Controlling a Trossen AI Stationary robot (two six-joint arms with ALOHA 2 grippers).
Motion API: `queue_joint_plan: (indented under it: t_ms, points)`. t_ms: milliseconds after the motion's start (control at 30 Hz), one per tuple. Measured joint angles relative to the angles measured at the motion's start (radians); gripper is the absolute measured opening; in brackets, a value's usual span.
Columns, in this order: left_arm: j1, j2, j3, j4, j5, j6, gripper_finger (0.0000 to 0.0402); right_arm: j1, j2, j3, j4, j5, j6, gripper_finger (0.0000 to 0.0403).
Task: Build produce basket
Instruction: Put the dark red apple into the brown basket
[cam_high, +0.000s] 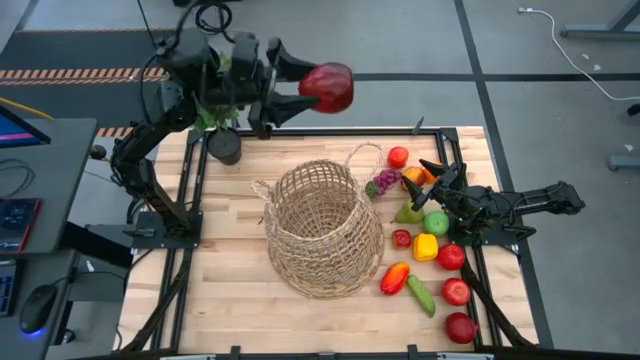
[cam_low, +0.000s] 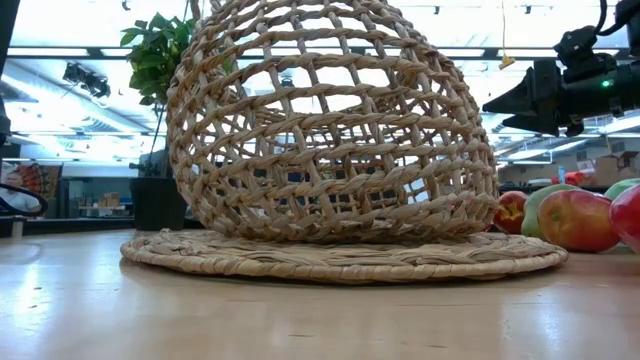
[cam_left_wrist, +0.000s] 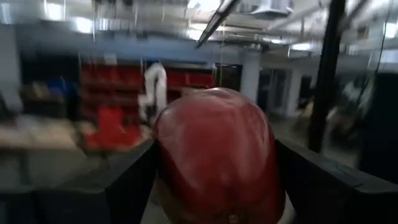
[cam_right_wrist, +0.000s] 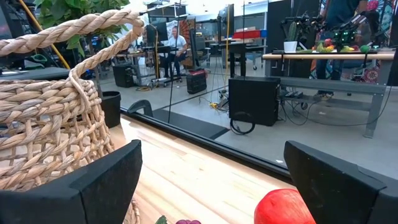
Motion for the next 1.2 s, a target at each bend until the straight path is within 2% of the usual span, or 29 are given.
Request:
queue_joint_plan:
  t_ms: [333, 467, 600, 833, 900, 1067, 1200]
  points:
    - [-0.02, 0.0, 0.0, -0.044, 0.0, -0.836, 0.0318, 0.0, 0.0, 0.0, 0.0, 0.0, 0.0, 0.0396]
    - [-0.024, 0.0, 0.0, -0.043, 0.001, -1.042, 0.0318, 0.0, 0.0, 0.0, 0.0, 0.0, 0.0, 0.0396]
    - [-0.023, 0.0, 0.0, -0.044, -0.002, -1.158, 0.0318, 0.0, 0.0, 0.0, 0.0, 0.0, 0.0, 0.0396]
    - [-0.023, 0.0, 0.0, -0.043, -0.002, -1.177, 0.0318, 0.0, 0.0, 0.0, 0.0, 0.0, 0.0, 0.0396]
    - [-0.023, 0.0, 0.0, -0.044, -0.002, -1.126, 0.0318, 0.0, 0.0, 0.0, 0.0, 0.0, 0.0, 0.0396]
    - [-0.022, 0.0, 0.0, -0.131, 0.002, -0.709, 0.0318, 0.0, 0.0, 0.0, 0.0, 0.0, 0.0, 0.0396]
    - [-0.02, 0.0, 0.0, -0.357, 0.066, -0.501, 0.0318, 0.0, 0.0, 0.0, 0.0, 0.0, 0.0, 0.0396]
